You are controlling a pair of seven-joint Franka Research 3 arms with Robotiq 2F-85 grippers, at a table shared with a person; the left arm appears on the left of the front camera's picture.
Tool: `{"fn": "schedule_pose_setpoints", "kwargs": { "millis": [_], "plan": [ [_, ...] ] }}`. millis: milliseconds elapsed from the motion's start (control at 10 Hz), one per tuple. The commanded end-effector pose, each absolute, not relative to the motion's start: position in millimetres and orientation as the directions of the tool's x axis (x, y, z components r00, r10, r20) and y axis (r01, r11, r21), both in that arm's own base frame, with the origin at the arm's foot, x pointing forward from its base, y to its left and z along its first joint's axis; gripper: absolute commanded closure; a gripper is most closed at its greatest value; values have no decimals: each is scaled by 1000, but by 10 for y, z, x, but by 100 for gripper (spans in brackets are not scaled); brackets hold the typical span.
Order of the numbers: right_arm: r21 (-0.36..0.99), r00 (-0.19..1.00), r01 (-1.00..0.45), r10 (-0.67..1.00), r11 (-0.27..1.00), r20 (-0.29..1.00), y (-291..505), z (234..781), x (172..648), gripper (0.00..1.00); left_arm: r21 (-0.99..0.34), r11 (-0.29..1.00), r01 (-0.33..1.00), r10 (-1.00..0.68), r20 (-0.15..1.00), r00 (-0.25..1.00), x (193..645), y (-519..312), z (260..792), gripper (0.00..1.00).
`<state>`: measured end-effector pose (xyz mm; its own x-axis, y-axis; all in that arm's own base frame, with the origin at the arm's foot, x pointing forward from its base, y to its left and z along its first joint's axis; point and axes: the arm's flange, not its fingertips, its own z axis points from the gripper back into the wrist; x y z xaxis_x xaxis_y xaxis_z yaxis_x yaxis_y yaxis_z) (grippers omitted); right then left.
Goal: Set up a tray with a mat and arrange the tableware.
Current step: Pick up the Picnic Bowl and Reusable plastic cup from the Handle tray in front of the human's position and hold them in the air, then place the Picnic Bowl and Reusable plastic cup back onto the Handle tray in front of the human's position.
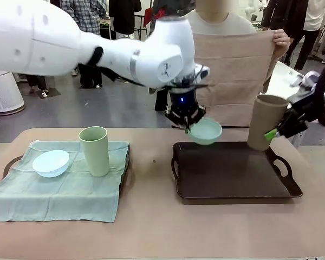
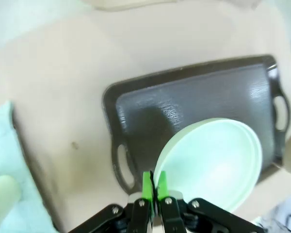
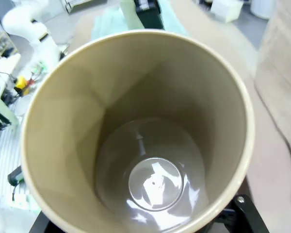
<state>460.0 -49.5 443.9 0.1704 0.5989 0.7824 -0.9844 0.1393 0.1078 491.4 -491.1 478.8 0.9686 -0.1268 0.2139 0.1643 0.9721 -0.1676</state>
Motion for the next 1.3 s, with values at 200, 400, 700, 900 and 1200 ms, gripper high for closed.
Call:
{"fn": "schedule_pose_setpoints", "kwargs": {
  "millis": [200, 400, 700, 900, 1200],
  "plan": [
    [60, 147, -985, 599, 163, 787, -438, 5245, 4013, 78, -119, 983, 140, -94, 326, 941, 4598, -4743, 5207, 100],
    [37, 116, -989, 592, 144, 798, -455, 5307, 4074, 78, -142, 974, 174, -125, 300, 946, 4695, -4792, 5316, 100],
    [37, 116, -989, 592, 144, 798, -455, 5307, 4074, 78, -142, 974, 174, -125, 300, 946, 4695, -4792, 5316, 100],
    [37, 116, -989, 592, 144, 798, -455, 5307, 4074, 78, -142, 974, 174, -125, 300, 946, 4695, -4792, 5316, 100],
    [37, 116, -989, 592, 144, 798, -455, 5307, 4074, 78, -142, 974, 174, -125, 300, 946, 4695, -4792, 5316, 100]
  ]
}}
